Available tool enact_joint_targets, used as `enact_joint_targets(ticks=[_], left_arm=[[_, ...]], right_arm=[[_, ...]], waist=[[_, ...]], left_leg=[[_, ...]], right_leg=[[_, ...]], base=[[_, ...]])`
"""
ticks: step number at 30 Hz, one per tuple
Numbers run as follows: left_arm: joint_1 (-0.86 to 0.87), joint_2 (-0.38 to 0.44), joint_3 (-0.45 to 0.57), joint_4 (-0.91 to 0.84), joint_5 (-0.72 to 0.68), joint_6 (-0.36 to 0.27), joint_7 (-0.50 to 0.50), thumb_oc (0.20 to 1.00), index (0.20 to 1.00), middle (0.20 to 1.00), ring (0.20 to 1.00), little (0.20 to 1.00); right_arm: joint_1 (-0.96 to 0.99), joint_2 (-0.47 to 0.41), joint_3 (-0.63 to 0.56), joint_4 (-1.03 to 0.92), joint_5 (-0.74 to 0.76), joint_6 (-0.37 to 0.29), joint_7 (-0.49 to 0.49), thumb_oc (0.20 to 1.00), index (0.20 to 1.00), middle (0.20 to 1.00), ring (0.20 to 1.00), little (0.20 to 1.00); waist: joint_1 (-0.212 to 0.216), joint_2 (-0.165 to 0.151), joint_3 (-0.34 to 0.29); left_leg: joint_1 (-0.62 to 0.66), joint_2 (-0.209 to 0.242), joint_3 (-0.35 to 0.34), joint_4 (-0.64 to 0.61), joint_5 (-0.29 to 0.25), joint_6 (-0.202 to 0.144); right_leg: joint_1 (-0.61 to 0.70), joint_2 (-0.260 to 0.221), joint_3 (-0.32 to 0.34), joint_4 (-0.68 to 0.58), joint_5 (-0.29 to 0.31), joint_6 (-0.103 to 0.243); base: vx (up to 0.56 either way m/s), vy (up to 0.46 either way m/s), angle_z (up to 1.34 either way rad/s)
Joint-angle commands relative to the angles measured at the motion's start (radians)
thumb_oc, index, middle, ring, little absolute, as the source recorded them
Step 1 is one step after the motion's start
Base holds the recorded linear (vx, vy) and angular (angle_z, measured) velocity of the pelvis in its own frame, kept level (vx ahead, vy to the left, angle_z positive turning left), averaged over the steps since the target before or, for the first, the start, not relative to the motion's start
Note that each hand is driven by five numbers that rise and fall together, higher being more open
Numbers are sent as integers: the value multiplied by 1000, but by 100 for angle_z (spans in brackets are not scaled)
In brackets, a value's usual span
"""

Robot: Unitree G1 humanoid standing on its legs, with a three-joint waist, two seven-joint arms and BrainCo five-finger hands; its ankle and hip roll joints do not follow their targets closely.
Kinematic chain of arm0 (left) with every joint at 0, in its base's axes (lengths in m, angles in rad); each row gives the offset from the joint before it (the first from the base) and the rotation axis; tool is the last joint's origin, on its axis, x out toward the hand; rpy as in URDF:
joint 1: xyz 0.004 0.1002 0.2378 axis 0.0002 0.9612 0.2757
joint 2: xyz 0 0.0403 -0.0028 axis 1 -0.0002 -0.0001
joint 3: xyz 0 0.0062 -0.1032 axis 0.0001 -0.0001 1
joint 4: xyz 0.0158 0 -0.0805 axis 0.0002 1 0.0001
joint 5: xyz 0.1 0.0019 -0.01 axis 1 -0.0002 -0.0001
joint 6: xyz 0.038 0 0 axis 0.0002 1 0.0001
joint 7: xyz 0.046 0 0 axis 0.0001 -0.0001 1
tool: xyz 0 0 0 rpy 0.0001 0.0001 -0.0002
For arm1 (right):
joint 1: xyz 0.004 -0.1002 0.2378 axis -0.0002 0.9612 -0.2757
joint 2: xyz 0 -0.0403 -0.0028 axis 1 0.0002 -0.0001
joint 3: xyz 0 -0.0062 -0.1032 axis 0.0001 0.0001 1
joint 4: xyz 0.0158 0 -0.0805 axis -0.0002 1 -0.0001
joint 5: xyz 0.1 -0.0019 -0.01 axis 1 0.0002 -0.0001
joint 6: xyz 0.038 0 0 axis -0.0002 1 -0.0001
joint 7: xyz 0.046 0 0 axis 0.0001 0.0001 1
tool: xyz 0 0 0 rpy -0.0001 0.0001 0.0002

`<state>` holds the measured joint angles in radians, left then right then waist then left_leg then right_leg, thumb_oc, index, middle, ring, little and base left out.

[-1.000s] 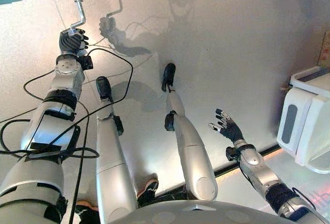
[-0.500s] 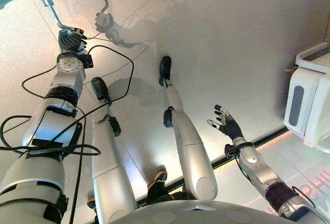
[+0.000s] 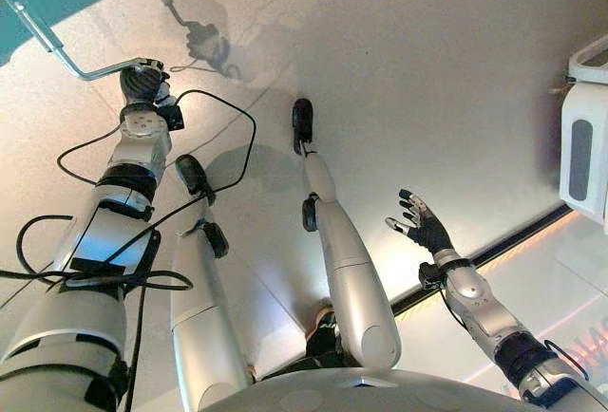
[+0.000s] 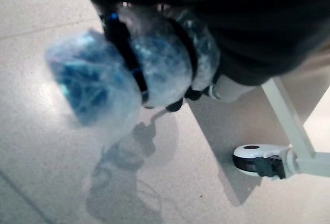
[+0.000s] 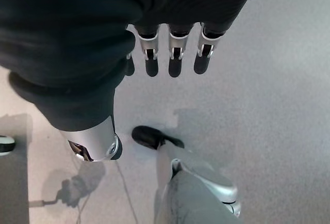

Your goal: Raise the hospital bed

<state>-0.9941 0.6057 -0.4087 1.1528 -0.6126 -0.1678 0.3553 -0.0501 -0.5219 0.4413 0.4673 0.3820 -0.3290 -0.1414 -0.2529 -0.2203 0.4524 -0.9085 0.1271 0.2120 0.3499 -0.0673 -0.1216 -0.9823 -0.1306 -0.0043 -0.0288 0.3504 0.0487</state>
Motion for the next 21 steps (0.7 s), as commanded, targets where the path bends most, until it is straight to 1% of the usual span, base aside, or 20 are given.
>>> enact_joint_targets(ticks=[1, 4, 7, 9, 10, 14, 15, 17, 18, 20, 21], left_arm=[[-72, -69, 2, -163, 21, -67, -42, 200, 200, 200, 200, 200], [-59, -84, -5, -200, 19, -74, -42, 200, 200, 200, 200, 200], [12, -116, -27, -348, 0, -101, -44, 200, 200, 200, 200, 200], [14, -116, -27, -350, 0, -101, -43, 200, 200, 200, 200, 200], [59, -126, -32, -398, -9, -109, -50, 200, 200, 200, 200, 200], [152, -132, -30, -506, -22, -127, -63, 200, 200, 200, 200, 200], [200, -134, -26, -559, -27, -133, -67, 200, 200, 200, 200, 200], [227, -133, -23, -584, -26, -132, -74, 200, 200, 200, 200, 200], [266, -138, -15, -621, -34, -136, -80, 200, 200, 200, 200, 200], [286, -134, -15, -644, -31, -136, -84, 200, 200, 200, 200, 200], [317, -137, -8, -678, -42, -139, -97, 200, 200, 200, 200, 200]], right_arm=[[32, -76, -22, -24, -25, -11, -15, 1000, 1000, 1000, 1000, 1000], [41, -75, -25, -18, -29, -11, -15, 1000, 1000, 1000, 1000, 1000], [49, -71, -32, 10, -52, -4, -21, 1000, 1000, 1000, 1000, 1000], [50, -71, -32, 10, -52, -4, -21, 1000, 1000, 1000, 1000, 1000], [46, -63, -38, 36, -56, -2, -18, 1000, 1000, 1000, 1000, 1000], [43, -50, -51, 74, -67, 6, -19, 1000, 1000, 1000, 1000, 1000], [42, -45, -58, 92, -68, 11, -19, 1000, 1000, 1000, 1000, 1000], [44, -41, -61, 101, -70, 16, -15, 1000, 1000, 1000, 1000, 1000], [43, -35, -68, 121, -71, 21, -16, 1000, 1000, 1000, 1000, 1000], [42, -31, -68, 126, -76, 26, -15, 1000, 1000, 1000, 1000, 1000], [40, -26, -73, 134, -78, 32, -12, 1000, 1000, 1000, 1000, 1000]], waist=[[-21, 67, 67], [-17, 77, 67], [1, 109, 67], [1, 109, 67], [11, 124, 67], [31, 151, 57], [43, 164, 53], [50, 169, 49], [61, 177, 42], [66, 180, 39], [78, 185, 36]], left_leg=[[119, -106, -7, -383, 189, 95], [124, -109, -9, -388, 195, 94], [150, -116, -18, -393, 204, 93], [151, -116, -19, -394, 204, 93], [172, -117, -24, -395, 206, 91], [215, -125, -31, -414, 214, 91], [237, -129, -36, -422, 218, 91], [249, -129, -40, -426, 221, 90], [264, -131, -48, -426, 221, 92], [270, -133, -54, -426, 222, 92], [286, -137, -60, -427, 223, 93]], right_leg=[[46, 77, -83, 38, -94, 74], [50, 77, -86, 37, -96, 72], [75, 76, -95, 48, -105, 63], [77, 76, -95, 48, -105, 63], [97, 74, -101, 55, -110, 59], [147, 66, -116, 48, -115, 58], [171, 65, -124, 45, -120, 56], [187, 63, -128, 42, -122, 55], [204, 59, -134, 40, -124, 54], [217, 57, -138, 38, -125, 54], [239, 54, -147, 34, -127, 53]], base=[[0, -30, -6], [-4, -26, -1], [-7, -56, 3], [-6, -17, 4], [0, 0, 0], [-9, -21, 5], [-6, -17, 13], [-4, -8, 11], [-8, -5, 7], [-11, -5, 9], [-11, 3, 12]])
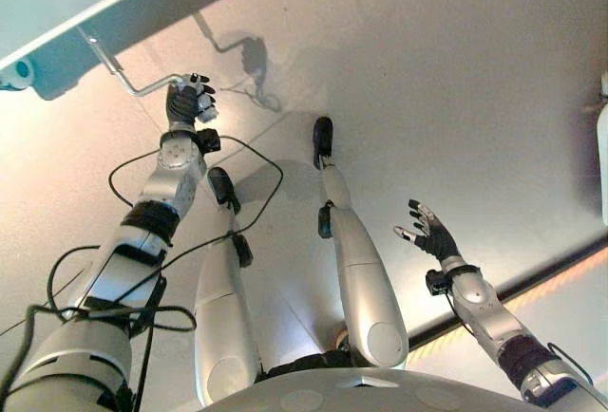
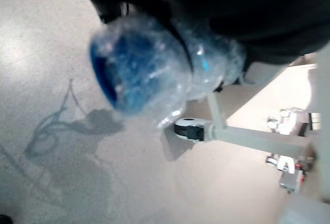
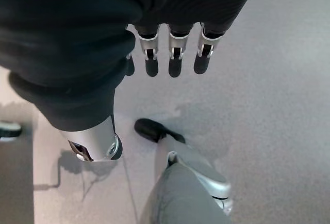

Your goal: Raise the hospital bed

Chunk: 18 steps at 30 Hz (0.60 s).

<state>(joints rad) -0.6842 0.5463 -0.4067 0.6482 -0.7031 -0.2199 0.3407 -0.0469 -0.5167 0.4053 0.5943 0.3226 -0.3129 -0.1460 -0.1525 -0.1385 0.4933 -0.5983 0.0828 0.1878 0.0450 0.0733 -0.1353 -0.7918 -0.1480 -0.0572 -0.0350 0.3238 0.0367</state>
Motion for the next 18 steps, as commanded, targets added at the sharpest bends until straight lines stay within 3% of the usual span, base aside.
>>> enact_joint_targets(ticks=[1, 18], left_arm=[[27, -73, -4, -193, 45, -89, -85, 200, 200, 200, 200, 200], [285, -1, 100, -389, -21, -107, -155, 200, 200, 200, 200, 200]], right_arm=[[39, -30, -38, 7, -21, 17, -6, 1000, 1000, 1000, 1000, 1000], [55, 3, -71, 81, -38, 37, 11, 1000, 1000, 1000, 1000, 1000]], waist=[[-17, 105, -7], [70, 93, -49]], left_leg=[[-16, -95, -37, -122, 83, 107], [63, -116, -96, -117, 83, 118]], right_leg=[[60, 71, -99, 39, -102, 65], [207, 39, -167, 4, -111, 78]], base=[[-9, 12, 16], [4, 33, 12]])
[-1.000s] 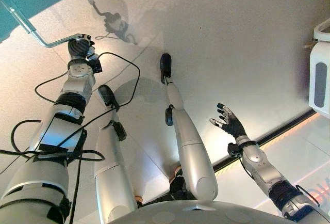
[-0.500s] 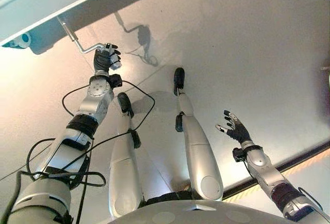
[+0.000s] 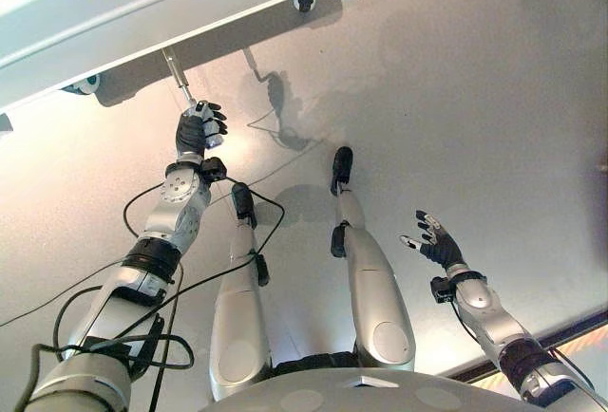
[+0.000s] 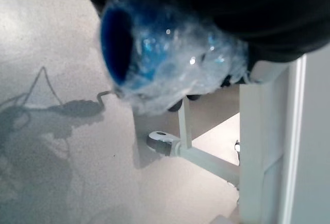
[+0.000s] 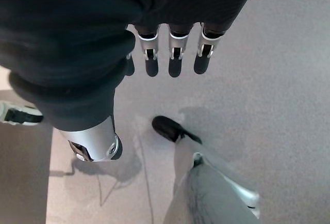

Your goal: Raise the hospital bed

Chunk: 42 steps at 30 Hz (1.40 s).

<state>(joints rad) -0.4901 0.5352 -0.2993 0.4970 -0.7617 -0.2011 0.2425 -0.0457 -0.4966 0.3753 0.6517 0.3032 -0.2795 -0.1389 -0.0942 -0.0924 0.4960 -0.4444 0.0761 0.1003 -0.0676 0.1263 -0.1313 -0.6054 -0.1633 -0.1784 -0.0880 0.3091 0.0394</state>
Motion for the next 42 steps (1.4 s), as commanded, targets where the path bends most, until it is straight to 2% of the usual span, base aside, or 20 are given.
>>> enact_joint_targets(ticks=[1, 13, 14, 15, 21, 24, 31, 35, 37, 42], left_arm=[[114, 23, 7, -249, 35, -128, -58, 200, 200, 200, 200, 200], [213, 98, 78, -296, -2, -133, -80, 200, 200, 200, 200, 200], [234, 122, 101, -287, -5, -131, -80, 200, 200, 200, 200, 200], [235, 122, 101, -287, -5, -131, -80, 200, 200, 200, 200, 200], [241, 160, 138, -217, 7, -127, -69, 200, 200, 200, 200, 200], [227, 166, 149, -125, -9, -117, -58, 200, 200, 200, 200, 200], [179, 171, 147, 16, -16, -98, -51, 200, 200, 200, 200, 200], [117, 167, 131, 149, 0, -77, -46, 200, 200, 200, 200, 200], [51, 175, 115, 228, 10, -67, -39, 200, 200, 200, 200, 200], [-59, 177, 94, 359, 17, -44, -26, 200, 200, 200, 200, 200]], right_arm=[[60, -15, -43, 27, -20, 6, 5, 1000, 1000, 1000, 1000, 1000], [80, -3, -55, 76, -18, 9, 16, 1000, 1000, 1000, 1000, 1000], [86, -1, -54, 78, -17, 9, 20, 1000, 1000, 1000, 1000, 1000], [86, -1, -53, 78, -17, 9, 20, 1000, 1000, 1000, 1000, 1000], [102, 3, -55, 80, -13, 7, 23, 1000, 1000, 1000, 1000, 1000], [105, 5, -50, 74, -2, 6, 23, 1000, 1000, 1000, 1000, 1000], [104, -2, -52, 42, 19, -1, 15, 1000, 1000, 1000, 1000, 1000], [94, -3, -39, 20, 32, -4, 9, 1000, 1000, 1000, 1000, 1000], [86, -7, -29, -5, 45, -13, 7, 1000, 1000, 1000, 1000, 1000], [77, -17, -11, -51, 71, -24, 3, 1000, 1000, 1000, 1000, 1000]], waist=[[22, 43, -54], [69, 26, -58], [86, 16, -57], [86, 16, -57], [103, -4, -55], [109, -22, -51], [105, -40, -35], [93, -65, -25], [78, -82, -18], [52, -101, -6]], left_leg=[[-87, -111, -16, -7, 31, 115], [-93, -124, -56, -7, 33, 119], [-101, -126, -71, -8, 36, 120], [-101, -126, -71, -8, 36, 120], [-119, -132, -98, -13, 38, 119], [-131, -134, -109, -8, 38, 121], [-166, -140, -117, 18, 26, 127], [-199, -138, -113, 49, 10, 129], [-235, -136, -113, 89, -7, 131], [-283, -131, -107, 125, -27, 133]], right_leg=[[35, 51, -55, 50, -95, 79], [76, 26, -108, 35, -94, 95], [82, 21, -123, 29, -92, 100], [82, 21, -123, 29, -92, 101], [92, 13, -157, 18, -92, 109], [95, 8, -167, 22, -97, 112], [84, -4, -176, 41, -105, 114], [72, -9, -176, 52, -107, 119], [51, -10, -170, 69, -111, 118], [6, -7, -155, 95, -120, 111]], base=[[10, 56, 9], [26, 46, 15], [39, 31, 10], [67, 67, 16], [32, 42, 17], [37, 36, 11], [27, 39, 13], [27, 50, 19], [16, 20, 13], [7, 28, 9]])
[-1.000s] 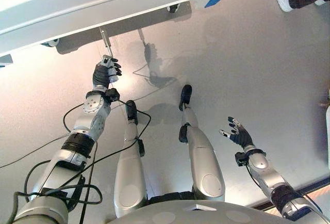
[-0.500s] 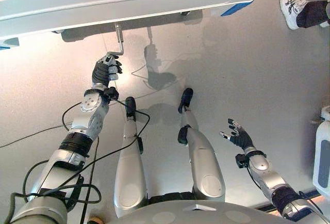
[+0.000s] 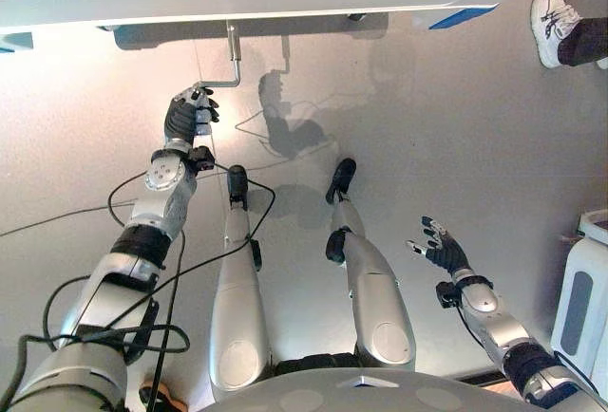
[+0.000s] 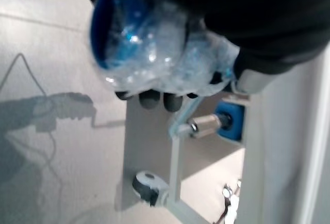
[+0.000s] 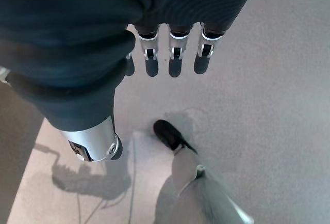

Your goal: Raise the hospital bed

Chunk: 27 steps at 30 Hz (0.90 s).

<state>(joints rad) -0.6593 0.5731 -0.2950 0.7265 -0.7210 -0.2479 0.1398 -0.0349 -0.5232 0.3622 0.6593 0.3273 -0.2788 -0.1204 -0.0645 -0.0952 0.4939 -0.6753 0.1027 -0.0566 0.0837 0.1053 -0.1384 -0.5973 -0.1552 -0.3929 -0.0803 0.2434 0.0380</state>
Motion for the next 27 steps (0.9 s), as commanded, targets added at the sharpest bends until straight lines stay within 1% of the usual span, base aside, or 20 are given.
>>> enact_joint_targets(ticks=[1, 2, 6, 8, 10, 11, 13, 18, 22, 25, 27], left_arm=[[106, 139, 88, 133, -25, 2, 75, 200, 200, 200, 200, 200], [60, 142, 81, 173, -14, 12, 83, 200, 200, 200, 200, 200], [7, 147, 67, 212, -5, 17, 93, 200, 200, 200, 200, 200], [-65, 143, 45, 253, 7, 24, 108, 200, 200, 200, 200, 200], [-102, 143, 38, 273, 13, 24, 119, 200, 200, 200, 200, 200], [-140, 143, 22, 291, 19, 27, 125, 200, 200, 200, 200, 200], [-160, 140, 17, 299, 19, 27, 130, 200, 200, 200, 200, 200], [-237, 121, -17, 325, 49, 32, 149, 200, 200, 200, 200, 200], [-261, 115, -26, 332, 58, 31, 152, 200, 200, 200, 200, 200], [-302, 106, -38, 351, 69, 30, 164, 200, 200, 200, 200, 200], [-316, 105, -38, 367, 76, 32, 164, 200, 200, 200, 200, 200]], right_arm=[[66, 10, 1, -59, 47, -24, -15, 1000, 1000, 1000, 1000, 1000], [59, 5, 10, -85, 48, -28, -22, 1000, 1000, 1000, 1000, 1000], [55, -1, 14, -110, 53, -32, -29, 1000, 1000, 1000, 1000, 1000], [53, -13, 19, -148, 56, -38, -41, 1000, 1000, 1000, 1000, 1000], [55, -17, 21, -161, 57, -43, -47, 1000, 1000, 1000, 1000, 1000], [51, -22, 32, -176, 57, -48, -53, 1000, 1000, 1000, 1000, 1000], [47, -22, 36, -175, 56, -49, -55, 1000, 1000, 1000, 1000, 1000], [43, -39, 51, -210, 51, -57, -68, 1000, 1000, 1000, 1000, 1000], [35, -45, 58, -222, 45, -59, -72, 1000, 1000, 1000, 1000, 1000], [22, -49, 67, -227, 44, -64, -79, 1000, 1000, 1000, 1000, 1000], [23, -52, 68, -228, 45, -68, -79, 1000, 1000, 1000, 1000, 1000]], waist=[[24, -99, -4], [10, -106, 2], [0, -109, 11], [-21, -109, 25], [-33, -109, 25], [-47, -109, 25], [-50, -109, 25], [-83, -99, 26], [-94, -98, 26], [-122, -101, 26], [-132, -101, 26]], left_leg=[[-55, -157, 50, -24, -7, 140], [-74, -154, 58, -10, -13, 139], [-93, -147, 64, 0, -17, 139], [-113, -141, 70, 7, -18, 137], [-130, -136, 77, 12, -19, 135], [-144, -132, 82, 17, -22, 134], [-151, -130, 85, 20, -22, 134], [-175, -117, 110, 31, -24, 132], [-185, -111, 124, 33, -24, 132], [-191, -94, 150, 21, -14, 127], [-194, -88, 159, 15, -10, 125]], right_leg=[[-4, -15, 60, 89, -55, 112], [-25, -12, 68, 96, -57, 109], [-49, -10, 78, 103, -56, 107], [-80, -8, 91, 111, -59, 105], [-105, -6, 99, 118, -60, 103], [-127, -4, 107, 122, -61, 101], [-139, -3, 112, 124, -60, 101], [-199, 2, 141, 148, -62, 91], [-222, 7, 158, 152, -56, 90], [-259, 18, 186, 148, -40, 89], [-279, 25, 199, 151, -41, 86]], base=[[-1, 40, 0], [0, 0, 0], [-4, 11, -7], [-7, 4, -5], [-9, -10, -11], [-13, -10, -10], [-10, -18, -12], [-19, -38, -14], [-18, -20, -19], [-25, -32, -17], [-10, -45, -17]])
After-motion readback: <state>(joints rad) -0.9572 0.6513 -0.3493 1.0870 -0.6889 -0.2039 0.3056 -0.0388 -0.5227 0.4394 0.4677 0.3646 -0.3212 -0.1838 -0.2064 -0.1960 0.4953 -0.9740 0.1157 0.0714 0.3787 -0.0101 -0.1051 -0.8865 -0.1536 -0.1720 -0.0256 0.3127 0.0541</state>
